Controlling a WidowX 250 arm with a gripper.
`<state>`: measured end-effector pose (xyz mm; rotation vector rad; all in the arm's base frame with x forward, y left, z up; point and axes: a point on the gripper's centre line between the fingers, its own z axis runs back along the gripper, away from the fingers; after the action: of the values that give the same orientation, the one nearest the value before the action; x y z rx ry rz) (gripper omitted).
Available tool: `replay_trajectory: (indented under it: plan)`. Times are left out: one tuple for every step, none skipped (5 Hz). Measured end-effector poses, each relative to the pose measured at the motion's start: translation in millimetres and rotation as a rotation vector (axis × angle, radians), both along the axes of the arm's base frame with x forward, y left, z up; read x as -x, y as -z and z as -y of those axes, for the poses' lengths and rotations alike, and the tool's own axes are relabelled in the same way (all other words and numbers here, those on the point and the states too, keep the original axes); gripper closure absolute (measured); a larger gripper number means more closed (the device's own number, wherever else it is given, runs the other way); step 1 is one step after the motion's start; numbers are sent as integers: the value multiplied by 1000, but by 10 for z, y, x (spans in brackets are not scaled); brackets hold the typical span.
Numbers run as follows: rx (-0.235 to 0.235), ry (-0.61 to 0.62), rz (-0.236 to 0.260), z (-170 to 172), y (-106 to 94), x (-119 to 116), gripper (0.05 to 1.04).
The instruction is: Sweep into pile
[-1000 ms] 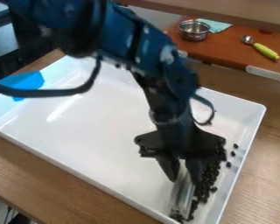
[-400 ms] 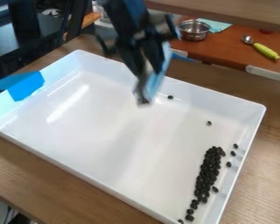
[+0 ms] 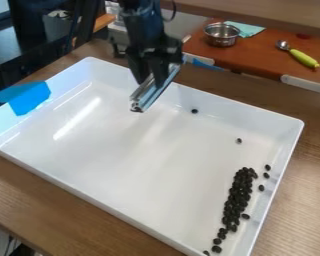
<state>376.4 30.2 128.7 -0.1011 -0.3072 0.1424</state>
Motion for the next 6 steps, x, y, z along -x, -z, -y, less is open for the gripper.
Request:
replay_trajectory:
  plan:
    - [-96, 26, -5, -15, 198, -95, 748]
    - [-130, 48, 15, 72, 235, -129, 748]
    - [-133, 45, 20, 79, 356, -65, 748]
    - [-130, 39, 29, 114, 430, 91, 748]
    - [-132, 48, 63, 128, 379, 151, 748]
    - [-150, 44, 56, 168, 395, 157, 748]
